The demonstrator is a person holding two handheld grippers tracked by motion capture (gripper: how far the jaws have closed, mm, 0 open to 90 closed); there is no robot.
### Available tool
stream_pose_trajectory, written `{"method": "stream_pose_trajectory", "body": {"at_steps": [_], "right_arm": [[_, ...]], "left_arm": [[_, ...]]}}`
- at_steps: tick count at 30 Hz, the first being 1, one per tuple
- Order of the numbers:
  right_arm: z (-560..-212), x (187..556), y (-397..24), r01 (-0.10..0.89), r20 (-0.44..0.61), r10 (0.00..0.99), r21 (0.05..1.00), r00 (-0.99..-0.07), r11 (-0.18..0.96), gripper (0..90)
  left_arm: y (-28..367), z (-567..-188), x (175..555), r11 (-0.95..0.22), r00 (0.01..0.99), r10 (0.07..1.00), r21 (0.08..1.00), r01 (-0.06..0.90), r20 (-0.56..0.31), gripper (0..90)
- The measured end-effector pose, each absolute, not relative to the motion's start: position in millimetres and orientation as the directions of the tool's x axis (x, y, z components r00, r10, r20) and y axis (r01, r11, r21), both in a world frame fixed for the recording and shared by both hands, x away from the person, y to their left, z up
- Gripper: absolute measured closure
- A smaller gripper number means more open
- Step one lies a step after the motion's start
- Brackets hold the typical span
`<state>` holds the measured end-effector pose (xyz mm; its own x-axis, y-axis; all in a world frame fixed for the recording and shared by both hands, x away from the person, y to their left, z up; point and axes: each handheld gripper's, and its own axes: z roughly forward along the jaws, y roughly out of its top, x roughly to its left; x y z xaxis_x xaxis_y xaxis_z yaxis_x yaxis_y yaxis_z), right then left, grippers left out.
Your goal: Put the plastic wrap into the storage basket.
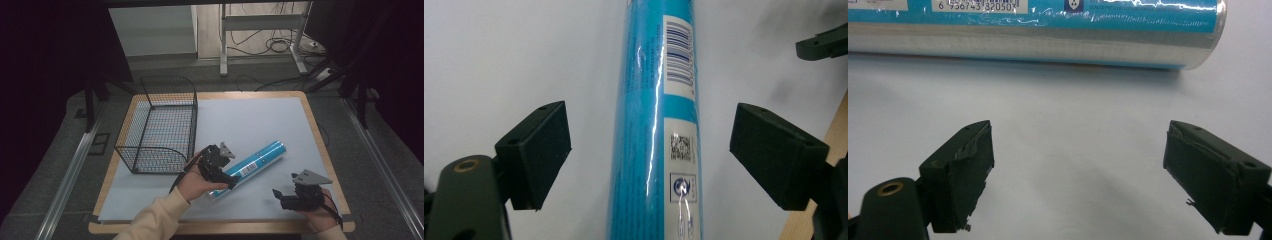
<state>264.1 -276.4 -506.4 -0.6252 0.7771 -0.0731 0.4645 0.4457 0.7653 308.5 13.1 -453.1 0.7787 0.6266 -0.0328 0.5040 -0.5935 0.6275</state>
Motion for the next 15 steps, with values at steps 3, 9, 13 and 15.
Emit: {"method": "stream_pose_trajectory", "body": {"at_steps": [3,9,13,15], "right_arm": [[-506.4,264.2,-276.6,0.463,-0.074,0.777,0.766,-0.625,0.446,12.9],[-506.2,264.2,-277.1,0.462,-0.075,0.777,0.766,-0.625,0.446,12.9],[-506.1,264.0,-276.8,0.461,-0.074,0.776,0.767,-0.626,0.446,12.9],[-506.1,264.0,-276.8,0.462,-0.074,0.776,0.767,-0.626,0.446,12.9]], "left_arm": [[7.5,-454.9,311.9,-0.602,0.781,0.623,0.618,0.506,-0.033,16.2],[-2.4,-460.1,316.9,-0.620,0.787,0.616,0.595,0.512,-0.035,16.2],[-8.7,-463.0,320.0,-0.634,0.793,0.608,0.578,0.514,-0.038,16.0],[-11.4,-464.0,321.8,-0.639,0.794,0.607,0.572,0.514,-0.036,15.9]]}}
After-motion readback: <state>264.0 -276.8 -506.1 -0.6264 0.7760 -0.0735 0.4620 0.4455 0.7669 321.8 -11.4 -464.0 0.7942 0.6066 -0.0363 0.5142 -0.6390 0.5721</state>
